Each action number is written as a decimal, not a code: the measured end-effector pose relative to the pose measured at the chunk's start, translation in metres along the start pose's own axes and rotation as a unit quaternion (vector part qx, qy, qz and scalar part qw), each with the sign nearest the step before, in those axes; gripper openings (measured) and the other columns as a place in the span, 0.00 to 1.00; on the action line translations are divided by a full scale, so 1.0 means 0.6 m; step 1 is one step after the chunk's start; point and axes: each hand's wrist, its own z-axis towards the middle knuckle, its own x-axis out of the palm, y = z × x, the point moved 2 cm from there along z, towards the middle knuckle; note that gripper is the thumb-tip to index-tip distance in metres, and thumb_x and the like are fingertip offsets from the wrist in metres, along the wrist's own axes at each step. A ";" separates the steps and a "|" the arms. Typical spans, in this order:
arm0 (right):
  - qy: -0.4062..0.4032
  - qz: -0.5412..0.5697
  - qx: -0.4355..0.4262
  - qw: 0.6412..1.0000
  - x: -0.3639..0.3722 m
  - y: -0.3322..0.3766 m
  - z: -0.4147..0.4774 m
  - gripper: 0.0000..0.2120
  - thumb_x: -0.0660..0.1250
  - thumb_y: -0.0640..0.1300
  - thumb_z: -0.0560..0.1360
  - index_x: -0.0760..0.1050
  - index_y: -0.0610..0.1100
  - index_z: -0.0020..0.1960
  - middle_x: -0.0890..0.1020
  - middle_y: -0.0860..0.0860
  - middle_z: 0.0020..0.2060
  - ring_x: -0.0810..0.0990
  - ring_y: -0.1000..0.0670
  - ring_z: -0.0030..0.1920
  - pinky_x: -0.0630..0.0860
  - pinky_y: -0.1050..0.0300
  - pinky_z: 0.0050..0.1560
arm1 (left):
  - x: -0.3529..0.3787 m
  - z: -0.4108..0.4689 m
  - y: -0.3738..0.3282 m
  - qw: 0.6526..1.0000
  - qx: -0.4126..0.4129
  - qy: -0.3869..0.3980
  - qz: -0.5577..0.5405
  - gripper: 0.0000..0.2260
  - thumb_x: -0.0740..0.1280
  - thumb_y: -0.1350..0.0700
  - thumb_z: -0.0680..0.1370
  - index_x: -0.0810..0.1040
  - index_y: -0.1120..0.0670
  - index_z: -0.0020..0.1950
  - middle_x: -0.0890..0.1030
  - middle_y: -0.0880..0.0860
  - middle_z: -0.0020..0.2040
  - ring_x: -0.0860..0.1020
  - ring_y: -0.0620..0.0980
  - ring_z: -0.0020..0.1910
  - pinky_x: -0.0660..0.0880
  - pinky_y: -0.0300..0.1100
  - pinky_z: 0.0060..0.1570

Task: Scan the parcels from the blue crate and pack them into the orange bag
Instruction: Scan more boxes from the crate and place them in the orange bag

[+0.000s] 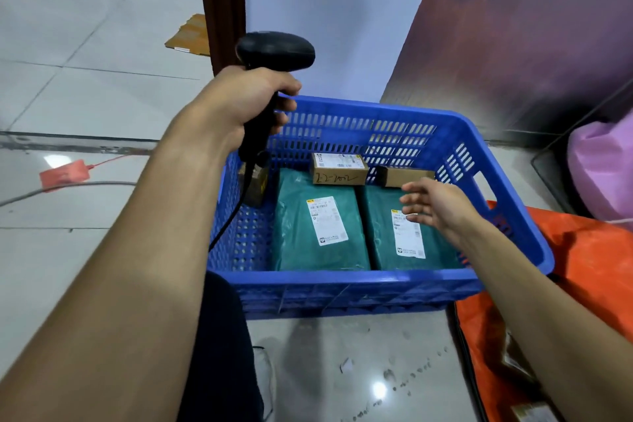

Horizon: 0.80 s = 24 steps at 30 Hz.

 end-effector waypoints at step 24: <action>-0.019 0.127 0.135 0.982 0.226 -0.109 0.317 0.32 0.66 0.52 0.82 0.59 0.38 0.78 0.75 0.35 0.69 0.81 0.37 0.59 0.80 0.45 0.55 | 0.037 0.021 -0.018 0.998 -0.008 -0.039 -0.053 0.04 0.74 0.57 0.77 0.83 0.54 0.42 0.81 0.51 0.34 0.75 0.47 0.27 0.76 0.42 0.36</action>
